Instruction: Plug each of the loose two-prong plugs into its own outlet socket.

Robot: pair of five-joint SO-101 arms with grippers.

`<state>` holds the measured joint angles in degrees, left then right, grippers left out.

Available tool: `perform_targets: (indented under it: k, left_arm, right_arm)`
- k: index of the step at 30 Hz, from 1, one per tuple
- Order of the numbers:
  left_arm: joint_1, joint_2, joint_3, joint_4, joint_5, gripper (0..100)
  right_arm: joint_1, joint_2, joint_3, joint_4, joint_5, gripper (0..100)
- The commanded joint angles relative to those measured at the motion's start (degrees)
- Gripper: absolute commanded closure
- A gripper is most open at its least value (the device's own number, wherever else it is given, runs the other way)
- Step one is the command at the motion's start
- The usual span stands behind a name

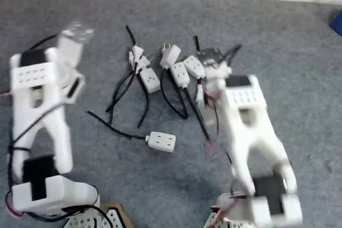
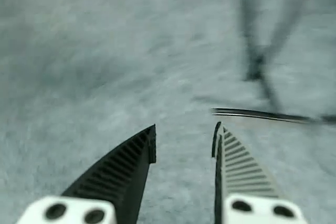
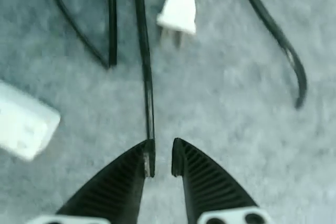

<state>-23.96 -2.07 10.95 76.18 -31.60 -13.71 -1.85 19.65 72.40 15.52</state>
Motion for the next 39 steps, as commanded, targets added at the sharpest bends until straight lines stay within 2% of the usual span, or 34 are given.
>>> perform_targets:
  k: [1, 4, 9, 17, 22, 27, 39]
  left_arm:
    - [-6.64, -2.24, 5.05, -9.14, -1.23, 81]
    - [-9.01, -2.24, 11.56, -15.56, -6.42, 81]
    - [-10.15, -2.24, 19.21, -23.38, -7.82, 81]
    - [-10.15, -2.24, 21.23, -25.58, -7.82, 81]
    - [-10.95, -2.24, 21.23, -25.58, -7.82, 81]
    - [-11.12, -2.24, 21.23, -25.58, -7.82, 81]
    - [-11.47, -2.24, 21.23, -25.58, -7.82, 81]
  right_arm:
    - [-2.86, 17.10, -20.53, 4.35, 2.81, 92.7]
    - [-5.49, 27.03, -35.47, 10.24, 3.60, 92.7]
    - [-6.37, 38.02, -56.75, 17.19, 4.40, 92.7]
    - [-2.86, 52.62, -75.12, 24.31, -6.42, 90.6]
    - [-1.36, 57.01, -82.77, 28.26, -6.77, 82.0]
    - [-0.75, 57.27, -86.55, 28.53, -6.77, 82.0]
    - [-0.22, 61.23, -83.82, 28.09, -4.66, 82.0]
